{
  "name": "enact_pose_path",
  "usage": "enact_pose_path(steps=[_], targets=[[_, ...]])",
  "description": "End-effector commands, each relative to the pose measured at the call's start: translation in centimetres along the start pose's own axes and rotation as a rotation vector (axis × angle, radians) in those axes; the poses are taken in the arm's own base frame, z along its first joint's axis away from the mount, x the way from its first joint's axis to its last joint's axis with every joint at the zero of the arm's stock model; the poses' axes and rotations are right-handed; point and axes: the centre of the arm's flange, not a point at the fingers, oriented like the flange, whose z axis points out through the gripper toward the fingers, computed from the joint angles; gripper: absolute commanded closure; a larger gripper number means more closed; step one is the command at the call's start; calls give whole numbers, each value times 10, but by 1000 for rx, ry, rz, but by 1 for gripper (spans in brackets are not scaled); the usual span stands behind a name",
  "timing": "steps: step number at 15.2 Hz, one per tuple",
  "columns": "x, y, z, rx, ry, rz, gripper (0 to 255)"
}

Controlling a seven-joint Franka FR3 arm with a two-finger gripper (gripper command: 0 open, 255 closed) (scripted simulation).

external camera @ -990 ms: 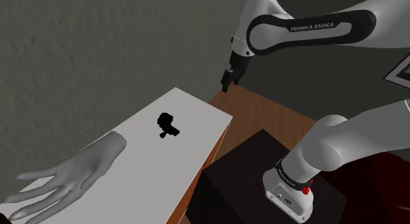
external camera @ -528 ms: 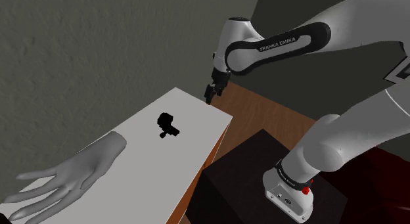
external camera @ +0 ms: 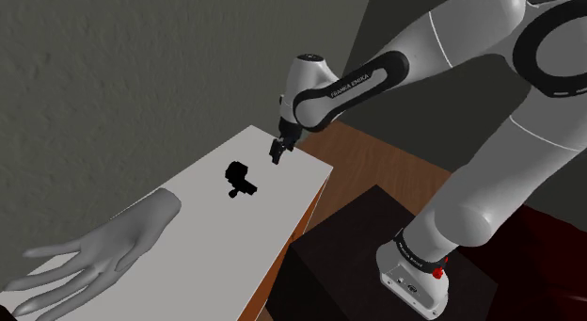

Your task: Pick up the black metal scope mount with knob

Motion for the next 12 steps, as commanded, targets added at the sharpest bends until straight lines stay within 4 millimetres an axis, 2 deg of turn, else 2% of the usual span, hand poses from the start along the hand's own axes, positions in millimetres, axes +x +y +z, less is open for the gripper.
enact_pose_path(steps=[1,11,12], targets=[[12,-9,22,7,5,-19,0],[74,-53,126,37,26,-111,0],[76,-54,129,38,27,-114,0]])
